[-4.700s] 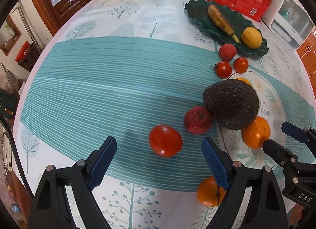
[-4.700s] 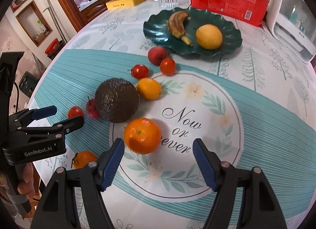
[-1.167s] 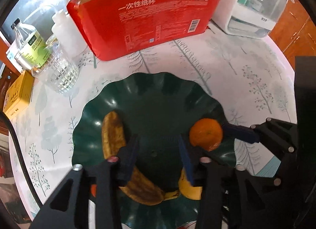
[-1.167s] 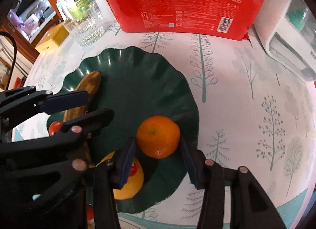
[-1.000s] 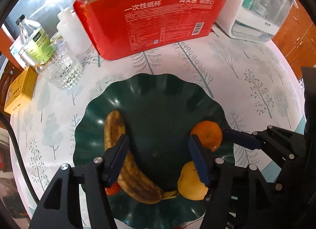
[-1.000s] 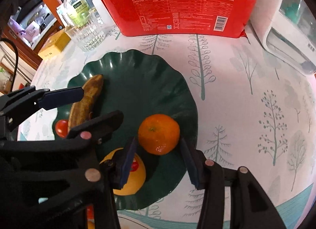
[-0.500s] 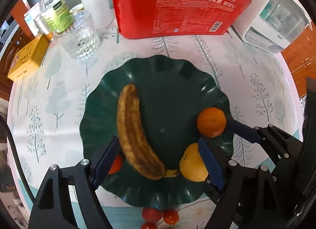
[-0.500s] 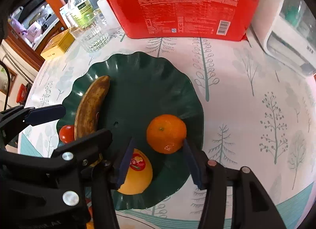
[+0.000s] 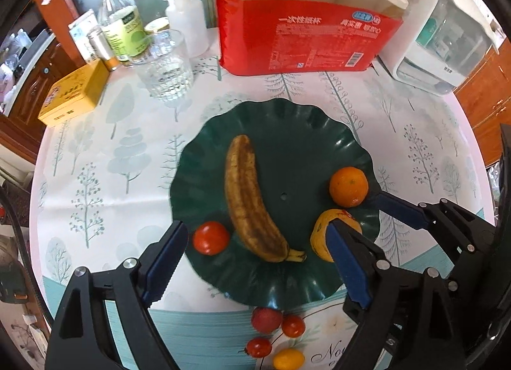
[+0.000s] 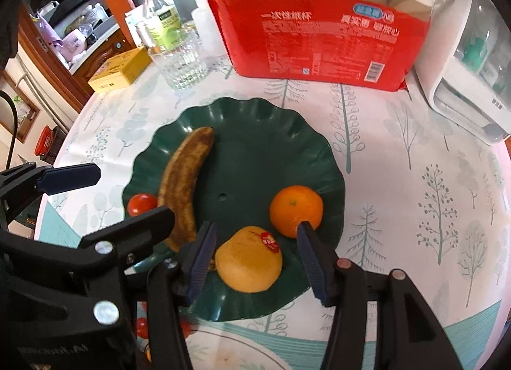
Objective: Organize fruits
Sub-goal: 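Withdraw both tools from the plate toward the remaining fruit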
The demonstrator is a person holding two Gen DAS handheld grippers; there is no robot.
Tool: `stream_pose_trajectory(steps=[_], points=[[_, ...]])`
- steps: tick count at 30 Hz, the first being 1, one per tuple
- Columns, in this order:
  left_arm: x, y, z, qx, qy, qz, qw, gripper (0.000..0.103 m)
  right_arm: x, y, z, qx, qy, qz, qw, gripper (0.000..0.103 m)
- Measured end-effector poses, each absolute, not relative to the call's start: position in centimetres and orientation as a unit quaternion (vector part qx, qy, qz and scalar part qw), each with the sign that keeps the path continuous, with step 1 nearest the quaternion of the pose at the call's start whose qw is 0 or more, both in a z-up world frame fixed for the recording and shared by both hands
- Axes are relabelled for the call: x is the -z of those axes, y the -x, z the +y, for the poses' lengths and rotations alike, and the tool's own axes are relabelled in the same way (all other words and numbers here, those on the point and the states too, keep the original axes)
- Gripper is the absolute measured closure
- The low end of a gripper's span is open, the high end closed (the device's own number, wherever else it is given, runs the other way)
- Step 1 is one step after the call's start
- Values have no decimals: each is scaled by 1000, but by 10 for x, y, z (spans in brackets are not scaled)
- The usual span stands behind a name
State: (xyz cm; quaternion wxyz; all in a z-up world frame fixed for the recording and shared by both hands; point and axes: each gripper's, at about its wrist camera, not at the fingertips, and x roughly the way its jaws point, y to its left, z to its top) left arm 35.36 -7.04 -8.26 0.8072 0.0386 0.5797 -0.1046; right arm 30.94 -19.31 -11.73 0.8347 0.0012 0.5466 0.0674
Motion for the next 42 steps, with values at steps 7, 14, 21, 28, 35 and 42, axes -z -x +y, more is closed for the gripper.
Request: stream_pose_trajectory(steps=[7,14,21,28,35,42], points=[[59,-329,-51,90,-36,562,822,16,91,-287,-185,-75,4,528,846,49],[28,-292,-33,79,-29,538,839,16,61,-253,-180,-80,7,507,858,49],[-4,-241,-14,65,-22,506,860,16,31,-214,-177,-90,-6,486,869,49],[-22,-190,10,43,1,485,874,15,10,-175,-173,-101,-7,467,878,48],[-14,-146,26,21,23,485,874,14,3,-142,-171,-114,-8,458,882,44],[14,-116,32,7,15,497,867,14,14,-117,-167,-129,-10,465,876,44]])
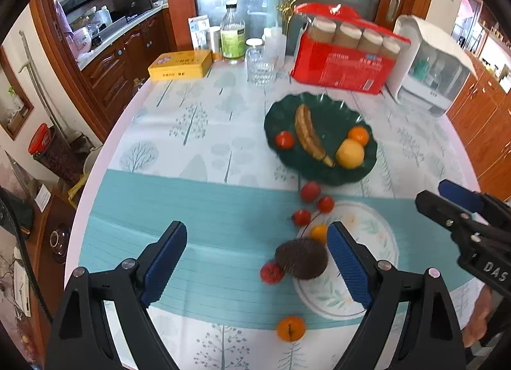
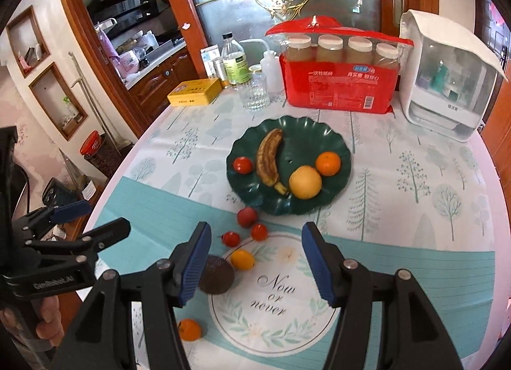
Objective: Organize fruits
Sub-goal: 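Withdraw both tools from the plate toward the remaining fruit, then grasp the red apple with the left tool while the right tool grasps an orange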
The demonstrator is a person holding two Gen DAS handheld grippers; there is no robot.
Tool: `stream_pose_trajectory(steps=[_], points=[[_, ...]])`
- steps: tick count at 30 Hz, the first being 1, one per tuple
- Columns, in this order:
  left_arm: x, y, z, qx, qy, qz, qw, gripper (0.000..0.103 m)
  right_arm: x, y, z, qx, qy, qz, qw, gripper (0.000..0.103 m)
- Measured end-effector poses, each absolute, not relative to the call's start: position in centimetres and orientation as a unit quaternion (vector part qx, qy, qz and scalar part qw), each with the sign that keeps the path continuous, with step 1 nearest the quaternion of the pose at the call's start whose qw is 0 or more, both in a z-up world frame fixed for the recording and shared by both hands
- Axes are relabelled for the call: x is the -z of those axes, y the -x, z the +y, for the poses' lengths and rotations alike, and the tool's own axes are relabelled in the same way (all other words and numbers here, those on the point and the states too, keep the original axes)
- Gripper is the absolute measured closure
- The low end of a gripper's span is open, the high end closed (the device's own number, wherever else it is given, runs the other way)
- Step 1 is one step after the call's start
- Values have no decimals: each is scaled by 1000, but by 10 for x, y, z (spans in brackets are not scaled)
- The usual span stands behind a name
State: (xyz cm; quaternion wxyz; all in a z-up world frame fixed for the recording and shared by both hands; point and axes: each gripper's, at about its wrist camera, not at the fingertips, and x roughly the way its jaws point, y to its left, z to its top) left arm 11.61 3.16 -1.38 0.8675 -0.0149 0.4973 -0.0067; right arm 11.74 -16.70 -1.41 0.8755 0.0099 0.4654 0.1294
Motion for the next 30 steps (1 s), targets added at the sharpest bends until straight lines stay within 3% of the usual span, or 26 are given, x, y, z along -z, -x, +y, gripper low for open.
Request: stream_pose_trajectory(steps=[15,30], points=[[114,-72,63,-24,29,573,818,14,137,-55,-117,-210,38,573,791,44],[146,-56,77,-42,52,583,809,14,173,-31,-60,-287,112,551,775,44]])
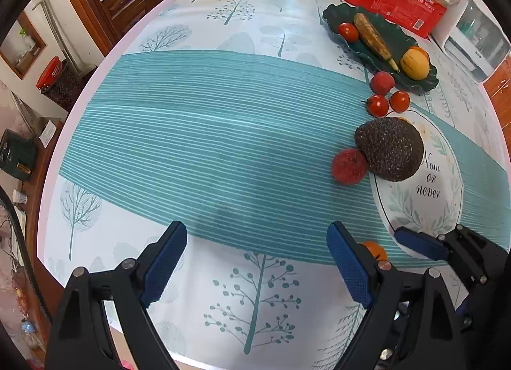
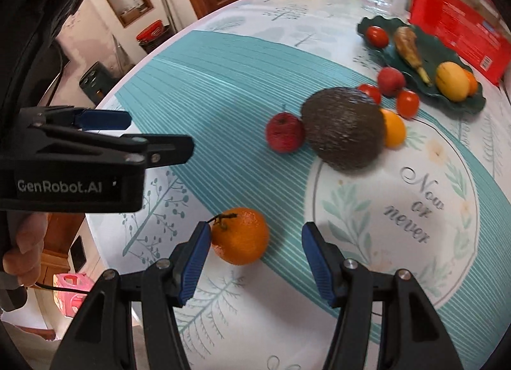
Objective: Organize fruits
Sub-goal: 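Grasp the red apple with the left tool while the right tool grasps an orange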
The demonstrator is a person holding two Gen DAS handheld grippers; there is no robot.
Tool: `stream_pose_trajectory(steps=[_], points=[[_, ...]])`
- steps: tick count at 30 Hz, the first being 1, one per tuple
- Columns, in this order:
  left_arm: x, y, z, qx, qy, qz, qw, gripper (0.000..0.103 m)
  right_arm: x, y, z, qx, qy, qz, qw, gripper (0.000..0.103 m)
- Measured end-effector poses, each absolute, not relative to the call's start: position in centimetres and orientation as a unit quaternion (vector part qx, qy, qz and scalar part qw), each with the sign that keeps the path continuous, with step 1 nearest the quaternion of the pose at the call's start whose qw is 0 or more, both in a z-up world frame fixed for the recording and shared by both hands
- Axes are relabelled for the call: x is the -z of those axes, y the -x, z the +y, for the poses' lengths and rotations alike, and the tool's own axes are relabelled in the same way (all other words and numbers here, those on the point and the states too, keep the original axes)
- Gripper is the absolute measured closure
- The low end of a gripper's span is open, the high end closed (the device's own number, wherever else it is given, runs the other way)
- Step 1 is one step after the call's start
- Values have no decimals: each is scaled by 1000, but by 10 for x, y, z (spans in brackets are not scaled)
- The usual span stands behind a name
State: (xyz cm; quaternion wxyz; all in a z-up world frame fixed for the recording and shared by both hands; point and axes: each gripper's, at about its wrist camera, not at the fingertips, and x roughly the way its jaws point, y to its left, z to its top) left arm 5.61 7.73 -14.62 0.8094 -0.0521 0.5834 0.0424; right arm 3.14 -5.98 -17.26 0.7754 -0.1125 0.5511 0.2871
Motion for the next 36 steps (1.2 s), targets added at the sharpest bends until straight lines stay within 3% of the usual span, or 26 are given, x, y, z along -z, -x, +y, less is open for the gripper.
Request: stream_pose_trajectory(steps=[2,7,25,32,36], points=[[146,-58,78,-41,52,580,812,14,175,-31,-55,-290,124,548,775,45],[149,-64,82,-41,55,580,812,14,183,-28,-47,-298,136,550,768,63],[164,-96,31,46,4,564,825,15,177,-56,-117,-201,53,557,804,63],[173,-106,20,74,-11,561,824,34,177,-62,-130,-184,34,557,809,63],[176,-108,17,82,-12,562,823,40,179,-63,-131,-182,31,559,808,63]])
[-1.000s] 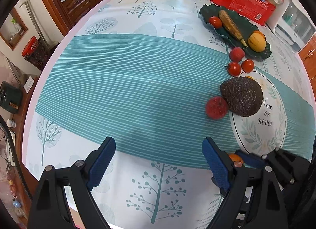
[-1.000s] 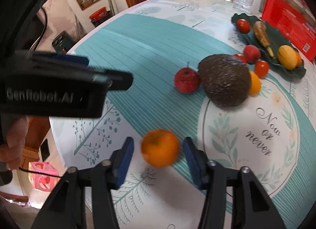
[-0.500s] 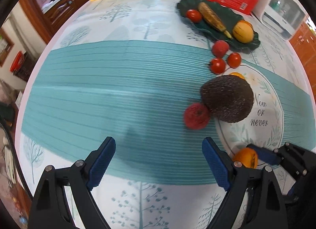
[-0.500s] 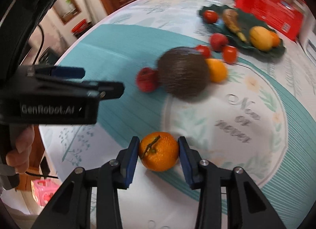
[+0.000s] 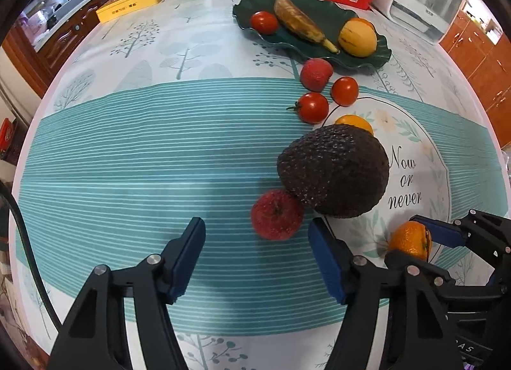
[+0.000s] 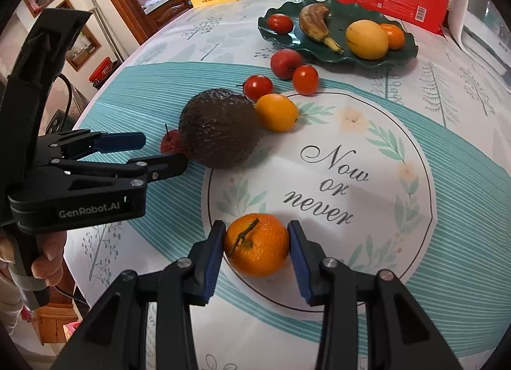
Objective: Organize fruits
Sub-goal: 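Grasp the red apple with the left tool while the right tool grasps an orange, then carry the red apple and orange to the green plate and open both tools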
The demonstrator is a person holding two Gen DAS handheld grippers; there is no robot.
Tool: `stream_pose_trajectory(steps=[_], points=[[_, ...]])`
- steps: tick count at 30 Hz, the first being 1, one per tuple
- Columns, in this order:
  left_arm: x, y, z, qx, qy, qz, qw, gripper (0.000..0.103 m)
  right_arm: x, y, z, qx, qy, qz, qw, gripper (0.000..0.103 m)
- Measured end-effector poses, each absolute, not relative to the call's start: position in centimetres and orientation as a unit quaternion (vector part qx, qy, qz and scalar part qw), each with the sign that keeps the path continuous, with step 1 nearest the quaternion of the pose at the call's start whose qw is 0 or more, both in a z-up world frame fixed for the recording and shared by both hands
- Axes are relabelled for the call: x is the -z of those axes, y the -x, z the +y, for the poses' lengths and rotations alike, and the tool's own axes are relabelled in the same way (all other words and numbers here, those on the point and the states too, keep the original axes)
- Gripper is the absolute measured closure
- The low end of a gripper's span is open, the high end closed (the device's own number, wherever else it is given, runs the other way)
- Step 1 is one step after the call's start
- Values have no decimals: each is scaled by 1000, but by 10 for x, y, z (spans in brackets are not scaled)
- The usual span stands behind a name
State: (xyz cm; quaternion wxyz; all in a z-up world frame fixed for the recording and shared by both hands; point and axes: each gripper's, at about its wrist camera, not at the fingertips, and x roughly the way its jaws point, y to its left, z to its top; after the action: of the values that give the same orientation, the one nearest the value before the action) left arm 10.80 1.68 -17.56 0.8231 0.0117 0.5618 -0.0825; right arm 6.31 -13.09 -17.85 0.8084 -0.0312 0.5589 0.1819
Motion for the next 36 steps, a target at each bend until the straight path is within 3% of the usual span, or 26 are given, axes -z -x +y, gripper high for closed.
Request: stream_pose_trajectory(steps=[9,18,28,36], points=[[182,-113,12,86,-13,562,822,71,177,-65,-135,-178,25,559,810,63],[163,-103,34,79,27,572,816,73,154,-69,-141,-179,22,548,817,63],[50,-137,42,91,15,517,851,73,55,-116,-168,-166,7,503,848,64],[-7,-200,7,99,-44,499,860,72,-25,-187,-175,-148,25,467,872,63]])
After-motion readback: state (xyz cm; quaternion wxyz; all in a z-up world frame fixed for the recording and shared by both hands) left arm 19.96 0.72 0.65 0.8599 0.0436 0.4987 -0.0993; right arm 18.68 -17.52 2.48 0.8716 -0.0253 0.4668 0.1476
